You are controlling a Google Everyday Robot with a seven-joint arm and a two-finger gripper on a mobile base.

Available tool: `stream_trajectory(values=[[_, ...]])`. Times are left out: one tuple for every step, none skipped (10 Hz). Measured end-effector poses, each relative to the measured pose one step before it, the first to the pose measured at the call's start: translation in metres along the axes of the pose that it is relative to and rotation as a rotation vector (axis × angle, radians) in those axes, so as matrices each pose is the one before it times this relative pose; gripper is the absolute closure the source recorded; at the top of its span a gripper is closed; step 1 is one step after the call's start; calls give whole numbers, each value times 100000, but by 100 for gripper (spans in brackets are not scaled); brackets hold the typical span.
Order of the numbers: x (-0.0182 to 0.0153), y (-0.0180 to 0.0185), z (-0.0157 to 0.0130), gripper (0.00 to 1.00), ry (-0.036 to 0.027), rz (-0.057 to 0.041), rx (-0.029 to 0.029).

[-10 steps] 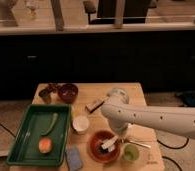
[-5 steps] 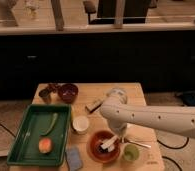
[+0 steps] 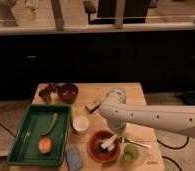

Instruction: Wipe red bowl with brush

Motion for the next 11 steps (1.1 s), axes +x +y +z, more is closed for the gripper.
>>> stream_trajectory(values=[[-22,-39,24,100,110,-284,15],[283,-157,-92,100,399,454,113],[356,-65,-53,100,256,665,-106],[395,-197,7,100,513,382,-97],[207,-264,-37,100,340,-89,19],[81,-512,-80,100,585,-919,60],[11,-429,-58,100,531,-1023,8],[-404,-538,-54,100,433,-1922,0],[-728,-683,-84,100,654,-2763,134],[-1172,-888,-233,100,584,-3810,233],[-709,-272,-127,100,215,-2628,158]])
